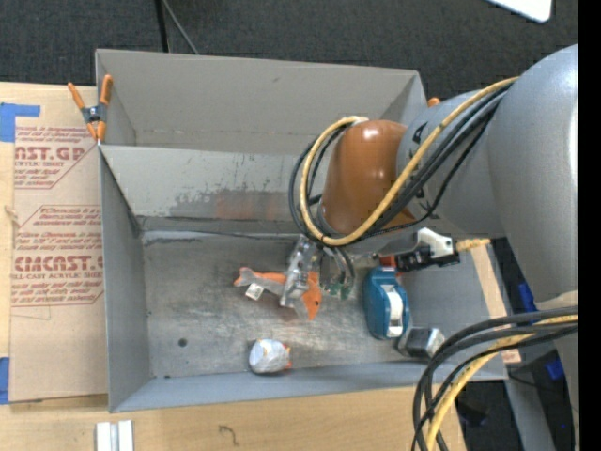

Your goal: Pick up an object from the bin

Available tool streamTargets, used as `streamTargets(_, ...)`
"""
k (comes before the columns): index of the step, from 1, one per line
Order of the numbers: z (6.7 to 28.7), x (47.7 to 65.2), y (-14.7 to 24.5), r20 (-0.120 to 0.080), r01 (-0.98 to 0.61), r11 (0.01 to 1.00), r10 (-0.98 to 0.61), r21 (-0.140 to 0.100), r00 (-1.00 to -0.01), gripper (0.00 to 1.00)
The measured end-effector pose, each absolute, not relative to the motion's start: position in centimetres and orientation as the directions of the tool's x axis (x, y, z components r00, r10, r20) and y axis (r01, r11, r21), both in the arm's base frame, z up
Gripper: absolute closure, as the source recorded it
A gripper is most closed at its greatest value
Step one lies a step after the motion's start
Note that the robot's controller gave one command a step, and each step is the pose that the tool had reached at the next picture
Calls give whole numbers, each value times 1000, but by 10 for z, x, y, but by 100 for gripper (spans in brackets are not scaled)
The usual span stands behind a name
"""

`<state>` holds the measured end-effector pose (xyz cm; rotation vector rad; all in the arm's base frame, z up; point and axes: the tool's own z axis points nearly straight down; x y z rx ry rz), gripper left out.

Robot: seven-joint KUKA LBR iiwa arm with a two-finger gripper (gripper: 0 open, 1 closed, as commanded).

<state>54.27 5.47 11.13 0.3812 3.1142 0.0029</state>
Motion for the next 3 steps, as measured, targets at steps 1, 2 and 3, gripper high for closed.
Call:
streamTargets(1,118,543,55,-3,241,970,241,2,-970,100)
streamTargets(2,129,541,55,6,241,971,241,-1,-971,100)
streamTargets(3,150,541,55,6,241,970,241,-1,-970,100)
